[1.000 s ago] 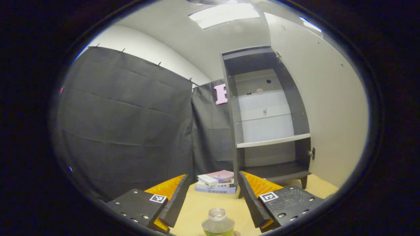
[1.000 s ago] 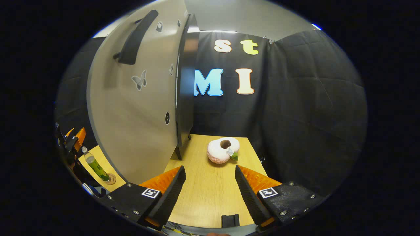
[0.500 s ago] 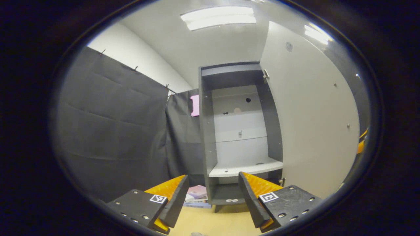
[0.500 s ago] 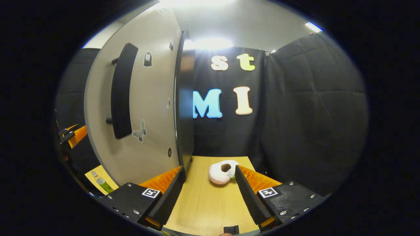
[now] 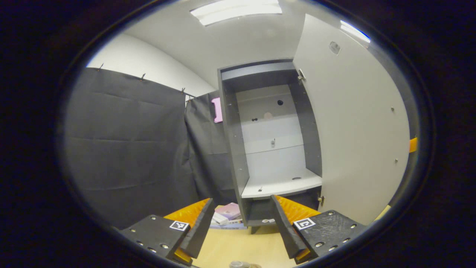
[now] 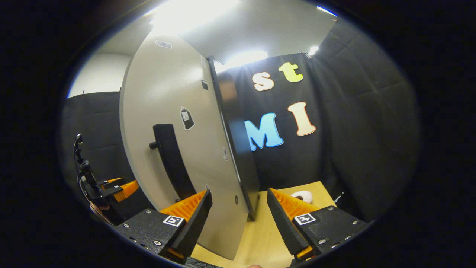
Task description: Open the cabinet door with the right hand, grasp the bottle in the cabinet with the left hand and place it on the coaster, then close the cabinet door with the right hand.
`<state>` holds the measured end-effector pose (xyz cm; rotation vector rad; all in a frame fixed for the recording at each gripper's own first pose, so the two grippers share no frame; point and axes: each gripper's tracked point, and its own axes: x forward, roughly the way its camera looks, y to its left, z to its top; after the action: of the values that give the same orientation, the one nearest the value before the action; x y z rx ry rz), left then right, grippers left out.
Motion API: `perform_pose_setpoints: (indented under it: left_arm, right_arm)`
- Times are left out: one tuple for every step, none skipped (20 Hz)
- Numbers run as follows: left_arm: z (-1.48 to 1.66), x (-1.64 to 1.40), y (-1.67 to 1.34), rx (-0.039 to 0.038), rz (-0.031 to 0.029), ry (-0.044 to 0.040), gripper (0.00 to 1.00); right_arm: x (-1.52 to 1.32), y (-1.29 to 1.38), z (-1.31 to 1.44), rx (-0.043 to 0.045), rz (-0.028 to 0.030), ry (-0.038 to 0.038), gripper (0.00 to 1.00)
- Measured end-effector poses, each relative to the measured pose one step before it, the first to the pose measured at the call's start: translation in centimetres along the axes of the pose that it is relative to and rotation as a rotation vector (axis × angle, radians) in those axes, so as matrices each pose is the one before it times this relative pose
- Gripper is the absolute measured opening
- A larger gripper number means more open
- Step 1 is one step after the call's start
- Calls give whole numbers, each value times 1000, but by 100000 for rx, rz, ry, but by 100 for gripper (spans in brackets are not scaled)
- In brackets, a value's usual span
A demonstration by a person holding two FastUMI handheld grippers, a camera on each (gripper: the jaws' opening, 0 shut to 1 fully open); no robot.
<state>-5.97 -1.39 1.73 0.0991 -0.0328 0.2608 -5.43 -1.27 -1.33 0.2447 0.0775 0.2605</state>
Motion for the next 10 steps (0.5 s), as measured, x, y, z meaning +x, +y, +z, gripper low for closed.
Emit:
perform_pose_setpoints:
  left_arm:
    - [91, 73, 60, 48, 58, 59, 86]
    - [-61, 57, -44, -37, -455, -363, 93]
    - [200, 102, -260, 10, -1394, -742, 93]
    - [40, 33, -149, 815, -1323, -148, 93]
    - [-110, 205, 74, 1644, -570, -35, 86]
    - [91, 500, -28, 1071, -1021, -416, 86]
    - [57, 771, -143, -137, -1408, -389, 86]
    - [-144, 786, 97, -835, -1103, -166, 86]
    - [-80, 795, 248, -1090, -1096, -404, 86]
    - [-476, 759, 461, -1184, -970, 589, 86]
  right_arm:
    - [-58, 201, 114, -499, -109, 261, 92]
    - [156, 325, -98, 907, -555, 518, 92]
    - [149, 423, -116, 1107, 179, 829, 92]
    - [420, 555, -131, 1287, 0, 1075, 93]
    - [276, 432, 10, 2269, -656, 457, 94]
    - [380, 597, 88, 1789, -379, 103, 93]
    - [381, 667, 26, 604, -214, 270, 93]
    - [453, 709, 58, -197, -360, 172, 94]
    - [523, 772, 83, -739, -28, -66, 93]
    - [690, 454, -140, -1225, 19, -162, 93]
